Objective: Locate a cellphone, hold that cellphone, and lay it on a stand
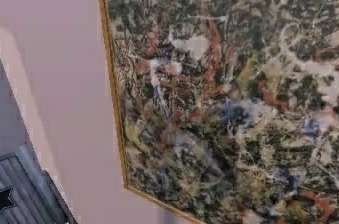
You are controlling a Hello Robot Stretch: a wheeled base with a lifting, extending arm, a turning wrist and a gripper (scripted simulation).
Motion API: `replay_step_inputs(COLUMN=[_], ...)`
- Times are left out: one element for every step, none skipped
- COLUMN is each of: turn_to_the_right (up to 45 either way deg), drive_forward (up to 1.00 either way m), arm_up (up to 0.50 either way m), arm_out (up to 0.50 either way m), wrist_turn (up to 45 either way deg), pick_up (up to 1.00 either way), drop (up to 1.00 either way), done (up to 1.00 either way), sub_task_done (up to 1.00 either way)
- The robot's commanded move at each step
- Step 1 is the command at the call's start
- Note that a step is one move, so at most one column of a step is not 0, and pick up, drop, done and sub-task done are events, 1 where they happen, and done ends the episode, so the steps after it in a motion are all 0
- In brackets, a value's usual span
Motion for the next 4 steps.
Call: replay_step_inputs(turn_to_the_right=[-45.0,-45.0,-45.0,-39.0], drive_forward=[0.00,0.00,0.00,0.00], arm_up=[0.00,0.00,0.00,0.00], arm_out=[0.00,0.00,0.00,0.00], wrist_turn=[0.0,0.0,0.0,0.0], pick_up=[0.00,0.00,0.00,0.00], drop=[0.00,0.00,0.00,0.00], done=[0.00,0.00,0.00,0.00], sub_task_done=[0.00,0.00,0.00,0.00])
